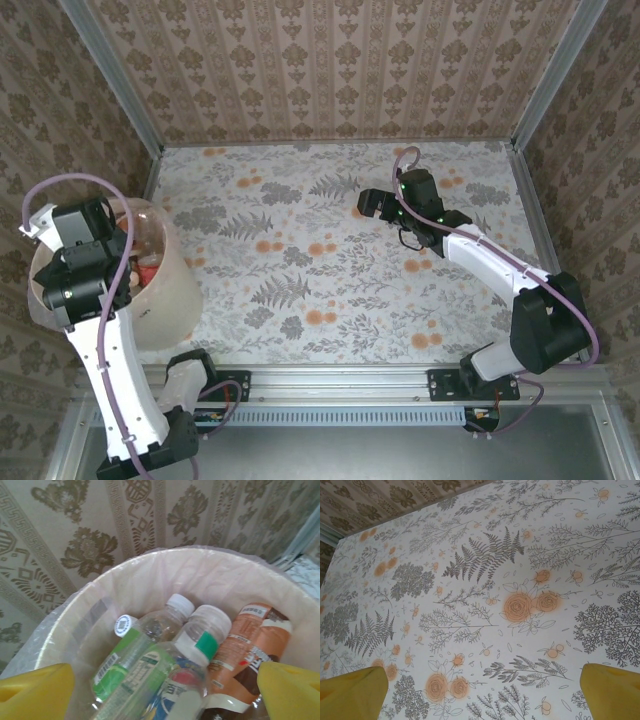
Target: Put the plastic bottles in the bin
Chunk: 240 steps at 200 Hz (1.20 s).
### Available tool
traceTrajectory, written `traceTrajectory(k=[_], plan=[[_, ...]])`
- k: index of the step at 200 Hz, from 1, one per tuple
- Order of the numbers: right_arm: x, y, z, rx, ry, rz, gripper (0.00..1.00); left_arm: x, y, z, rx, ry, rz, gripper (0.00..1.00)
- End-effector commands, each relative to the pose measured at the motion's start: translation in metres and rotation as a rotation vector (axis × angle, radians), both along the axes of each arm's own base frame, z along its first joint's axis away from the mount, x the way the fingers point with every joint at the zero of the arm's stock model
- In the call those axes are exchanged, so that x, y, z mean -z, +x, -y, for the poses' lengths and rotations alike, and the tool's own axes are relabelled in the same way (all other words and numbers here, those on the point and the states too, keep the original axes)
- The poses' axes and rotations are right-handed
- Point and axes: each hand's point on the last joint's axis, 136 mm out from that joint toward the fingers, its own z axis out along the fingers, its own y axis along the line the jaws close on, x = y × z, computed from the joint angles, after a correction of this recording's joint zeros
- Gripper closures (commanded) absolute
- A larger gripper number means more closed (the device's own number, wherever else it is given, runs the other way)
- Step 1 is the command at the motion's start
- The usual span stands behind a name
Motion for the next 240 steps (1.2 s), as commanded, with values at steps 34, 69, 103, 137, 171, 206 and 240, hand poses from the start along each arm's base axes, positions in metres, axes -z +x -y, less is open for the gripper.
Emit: traceTrajectory(k=[34, 69, 103, 137, 171, 206, 240], plan=[[-0.010, -0.007, 0.009, 0.014, -0.038, 0.044, 0.00, -0.031, 0.038, 0.056, 0.341, -0.114, 0.212, 0.04], [-0.028, -0.019, 0.026, 0.064, -0.058, 0.115, 0.00, -0.052, 0.066, 0.109, 0.603, -0.134, 0.318, 0.02], [-0.028, -0.030, 0.044, 0.113, -0.102, 0.148, 0.00, -0.056, 0.099, 0.168, 0.839, -0.097, 0.361, 0.00], [-0.027, -0.041, 0.065, 0.167, -0.163, 0.177, 0.00, -0.048, 0.127, 0.212, 1.010, -0.107, 0.397, 0.00], [-0.025, -0.050, 0.088, 0.228, -0.234, 0.213, 0.00, -0.024, 0.151, 0.236, 1.095, -0.135, 0.412, 0.00], [-0.019, -0.058, 0.110, 0.291, -0.297, 0.236, 0.00, 0.029, 0.169, 0.245, 1.130, -0.107, 0.355, 0.00], [-0.012, -0.060, 0.131, 0.354, -0.371, 0.253, 0.00, 0.077, 0.180, 0.243, 1.144, -0.033, 0.262, 0.00]])
